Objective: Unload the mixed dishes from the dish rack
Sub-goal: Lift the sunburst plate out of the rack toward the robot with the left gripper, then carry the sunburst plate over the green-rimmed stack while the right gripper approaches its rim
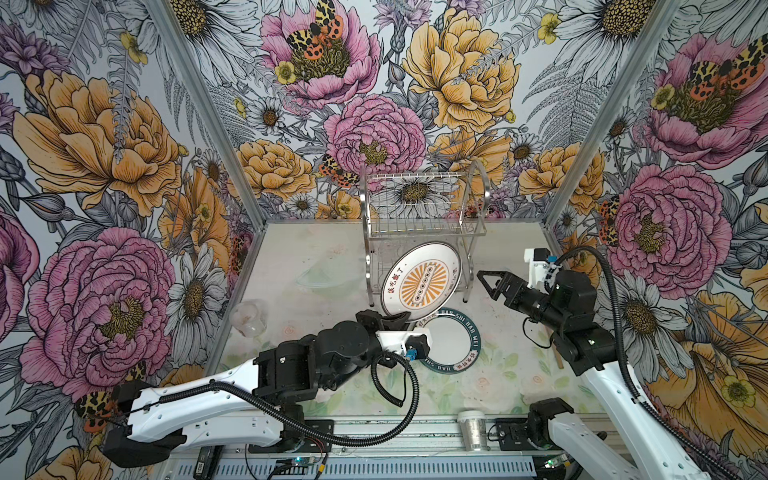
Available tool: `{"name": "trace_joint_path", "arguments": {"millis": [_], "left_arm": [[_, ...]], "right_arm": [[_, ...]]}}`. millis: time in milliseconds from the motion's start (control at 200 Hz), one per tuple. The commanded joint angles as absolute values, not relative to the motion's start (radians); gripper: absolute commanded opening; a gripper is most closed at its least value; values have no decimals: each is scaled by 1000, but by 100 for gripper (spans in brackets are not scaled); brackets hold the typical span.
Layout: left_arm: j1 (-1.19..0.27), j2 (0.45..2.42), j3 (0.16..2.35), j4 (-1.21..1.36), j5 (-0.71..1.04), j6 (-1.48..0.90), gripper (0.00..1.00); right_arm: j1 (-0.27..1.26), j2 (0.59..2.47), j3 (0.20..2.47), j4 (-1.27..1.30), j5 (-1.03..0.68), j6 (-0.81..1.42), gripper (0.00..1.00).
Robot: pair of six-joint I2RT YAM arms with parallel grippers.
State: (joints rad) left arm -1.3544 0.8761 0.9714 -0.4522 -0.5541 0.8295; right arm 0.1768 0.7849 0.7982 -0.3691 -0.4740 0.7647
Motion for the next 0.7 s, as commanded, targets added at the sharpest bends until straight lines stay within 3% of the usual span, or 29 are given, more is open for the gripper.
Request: {"name": "trace_joint_path", "arguments": {"millis": [0, 365, 696], "left_arm": [[-1386, 846, 916, -405, -702, 940, 0], [-1377, 868, 698, -268, -742, 1169, 0], [-1342, 967, 665, -156, -729, 1262, 0]], "right_arm": [[172, 784, 828, -406, -551, 787, 100], [201, 862, 839, -434, -678, 775, 83], [281, 1003, 856, -437, -736, 761, 64]]}}
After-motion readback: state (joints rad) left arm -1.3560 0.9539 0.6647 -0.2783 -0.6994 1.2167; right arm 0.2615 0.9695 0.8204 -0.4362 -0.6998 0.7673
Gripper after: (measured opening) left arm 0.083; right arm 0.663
